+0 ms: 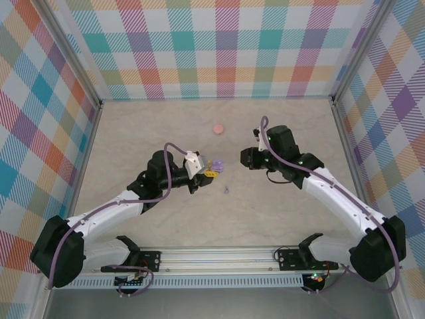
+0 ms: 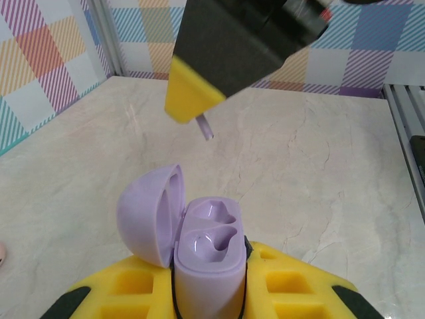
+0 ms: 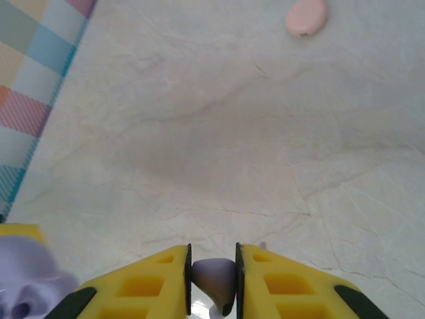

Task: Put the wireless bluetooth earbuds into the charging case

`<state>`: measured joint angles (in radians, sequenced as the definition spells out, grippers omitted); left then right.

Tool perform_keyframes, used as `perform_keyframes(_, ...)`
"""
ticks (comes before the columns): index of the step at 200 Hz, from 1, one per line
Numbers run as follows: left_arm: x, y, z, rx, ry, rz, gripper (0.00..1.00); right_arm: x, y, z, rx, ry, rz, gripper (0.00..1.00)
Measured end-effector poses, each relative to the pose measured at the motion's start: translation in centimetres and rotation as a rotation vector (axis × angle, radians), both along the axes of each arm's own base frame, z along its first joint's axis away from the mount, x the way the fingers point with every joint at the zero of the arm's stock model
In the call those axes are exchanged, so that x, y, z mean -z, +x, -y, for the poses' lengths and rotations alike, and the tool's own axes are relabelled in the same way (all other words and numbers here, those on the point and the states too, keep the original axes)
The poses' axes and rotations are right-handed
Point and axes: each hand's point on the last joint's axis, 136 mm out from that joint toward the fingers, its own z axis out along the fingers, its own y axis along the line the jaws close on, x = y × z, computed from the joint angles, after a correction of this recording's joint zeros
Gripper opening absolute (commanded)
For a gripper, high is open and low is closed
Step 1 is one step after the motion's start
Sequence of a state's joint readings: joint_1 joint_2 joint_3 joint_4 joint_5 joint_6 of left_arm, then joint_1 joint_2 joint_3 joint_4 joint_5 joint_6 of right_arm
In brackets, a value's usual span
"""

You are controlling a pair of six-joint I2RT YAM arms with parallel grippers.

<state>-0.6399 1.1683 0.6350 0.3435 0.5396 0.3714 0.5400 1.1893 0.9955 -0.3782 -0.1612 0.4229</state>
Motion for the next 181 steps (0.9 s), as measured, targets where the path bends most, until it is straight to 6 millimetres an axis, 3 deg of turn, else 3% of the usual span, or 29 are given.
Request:
perform_keyframes(79,-1.3,0.7,0.5,-0.031,-0.069,-0.008,0.20,-4.6,-1.5,-2.3,-0.126,0.142,0.163,0.25)
perform_keyframes(137,-2.1,0.5,1.0,-0.037,-0.095,0.006,0.20,-5.6,-2.9,-4.4,-0.209,0.160,0.216,0.25)
perform_keyframes(181,-1.5,1.0,1.0,-0.062,-0.095,-0.031,0.20,-5.8,-3.4,-5.1,-0.233,0.152,0.236,0.26)
